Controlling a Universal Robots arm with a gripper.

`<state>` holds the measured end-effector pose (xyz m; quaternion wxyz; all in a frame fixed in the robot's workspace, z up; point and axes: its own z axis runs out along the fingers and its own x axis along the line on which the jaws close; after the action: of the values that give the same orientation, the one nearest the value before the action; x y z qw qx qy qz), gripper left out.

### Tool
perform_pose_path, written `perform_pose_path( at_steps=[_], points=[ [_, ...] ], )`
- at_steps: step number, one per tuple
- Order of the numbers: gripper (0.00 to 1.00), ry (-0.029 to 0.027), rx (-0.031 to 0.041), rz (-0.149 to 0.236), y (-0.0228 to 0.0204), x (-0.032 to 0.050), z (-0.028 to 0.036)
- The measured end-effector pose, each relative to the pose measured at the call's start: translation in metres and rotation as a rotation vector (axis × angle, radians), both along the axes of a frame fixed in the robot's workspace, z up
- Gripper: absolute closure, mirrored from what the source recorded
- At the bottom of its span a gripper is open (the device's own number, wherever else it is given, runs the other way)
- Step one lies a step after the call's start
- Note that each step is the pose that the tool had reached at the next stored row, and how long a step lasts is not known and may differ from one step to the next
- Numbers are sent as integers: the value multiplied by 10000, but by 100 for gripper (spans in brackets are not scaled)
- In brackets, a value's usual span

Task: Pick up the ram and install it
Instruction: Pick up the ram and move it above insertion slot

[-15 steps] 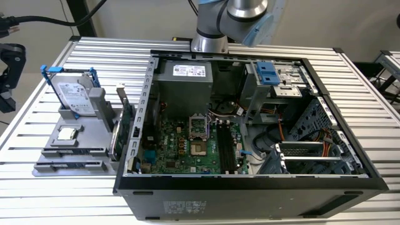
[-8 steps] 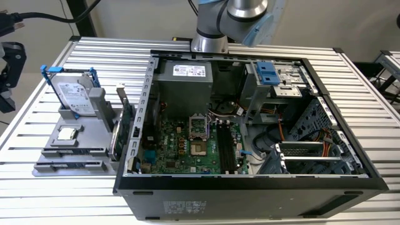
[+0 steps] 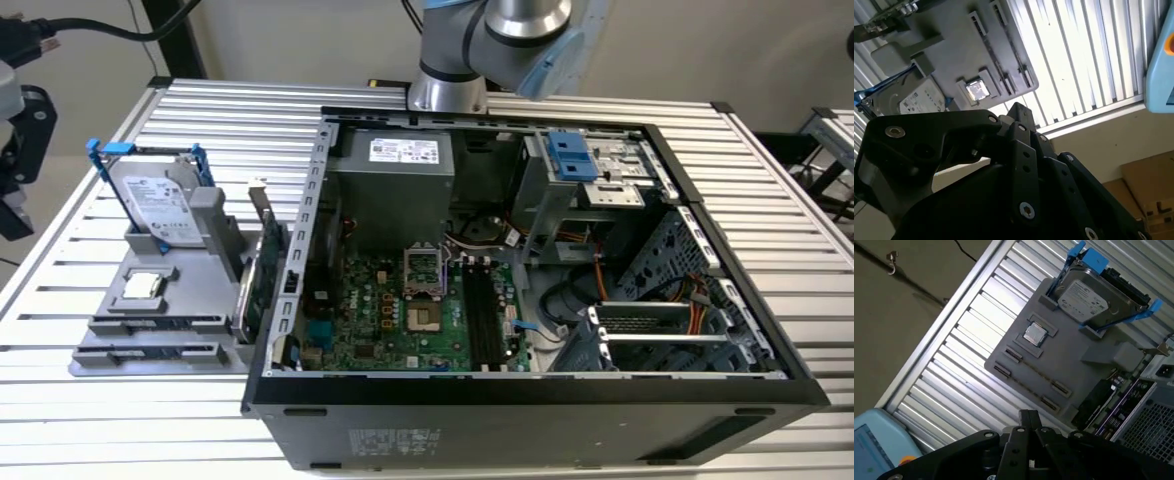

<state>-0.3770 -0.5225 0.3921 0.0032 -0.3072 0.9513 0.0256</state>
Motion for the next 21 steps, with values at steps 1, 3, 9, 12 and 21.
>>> perform_pose_path(
  at_steps=[1,3,9,12,21],
  points=[
    [100,-16,0,84,2,0,0],
    [100,-39,1,258,6,0,0],
    [100,-42,1,385,12,0,0],
    [100,-44,0,465,12,0,0],
    [100,-44,1,752,12,0,0]
  ],
)
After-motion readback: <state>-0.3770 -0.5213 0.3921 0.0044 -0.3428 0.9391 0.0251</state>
